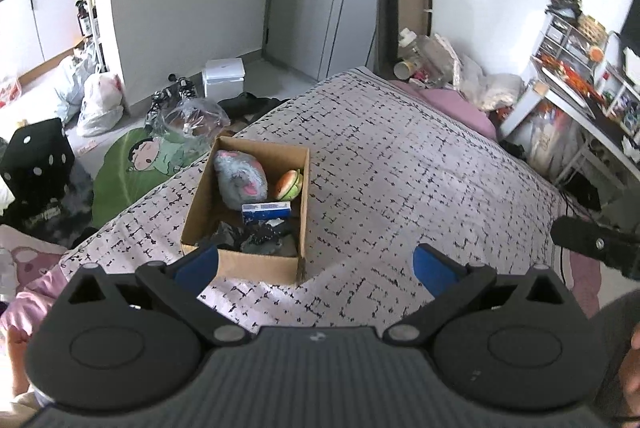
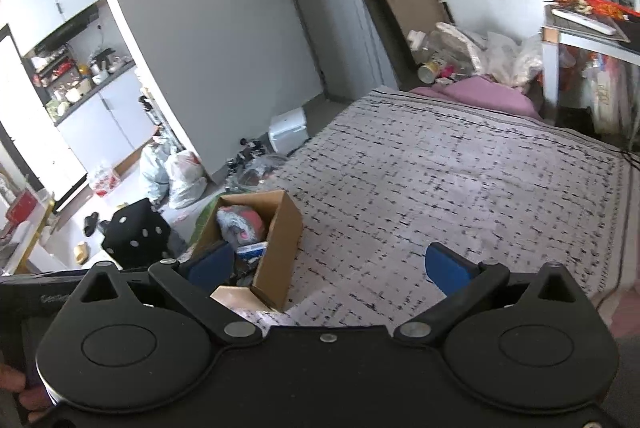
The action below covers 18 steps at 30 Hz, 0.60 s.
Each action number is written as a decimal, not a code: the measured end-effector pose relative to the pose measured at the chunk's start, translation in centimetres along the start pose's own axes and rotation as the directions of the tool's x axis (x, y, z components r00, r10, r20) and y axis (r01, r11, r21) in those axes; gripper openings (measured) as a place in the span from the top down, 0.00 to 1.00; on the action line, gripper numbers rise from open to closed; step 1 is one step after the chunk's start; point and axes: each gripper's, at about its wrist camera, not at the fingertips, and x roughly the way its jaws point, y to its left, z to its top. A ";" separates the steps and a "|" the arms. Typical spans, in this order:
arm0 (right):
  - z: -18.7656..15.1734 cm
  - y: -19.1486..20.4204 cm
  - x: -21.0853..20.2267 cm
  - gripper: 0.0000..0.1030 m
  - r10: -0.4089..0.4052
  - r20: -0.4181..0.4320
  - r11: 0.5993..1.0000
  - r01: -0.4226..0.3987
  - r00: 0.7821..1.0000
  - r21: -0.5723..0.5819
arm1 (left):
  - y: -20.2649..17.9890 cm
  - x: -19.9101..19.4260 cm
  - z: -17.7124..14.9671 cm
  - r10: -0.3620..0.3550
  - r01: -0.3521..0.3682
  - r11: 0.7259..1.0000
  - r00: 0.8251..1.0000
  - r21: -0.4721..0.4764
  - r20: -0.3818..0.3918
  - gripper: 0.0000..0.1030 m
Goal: Organize soft objects
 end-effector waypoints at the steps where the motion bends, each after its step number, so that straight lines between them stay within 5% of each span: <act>1: -0.2 0.0 -0.1 0.00 -0.004 -0.005 1.000 0.004 1.000 -0.001 | -0.2 -0.1 -0.2 0.005 -0.005 1.000 1.000 0.011 -0.006 0.00; 18: -2.8 1.0 -2.3 0.00 -0.008 -0.090 0.996 -0.001 0.996 -0.093 | -0.5 -2.3 -3.3 0.027 -0.025 0.997 0.999 0.079 -0.021 0.00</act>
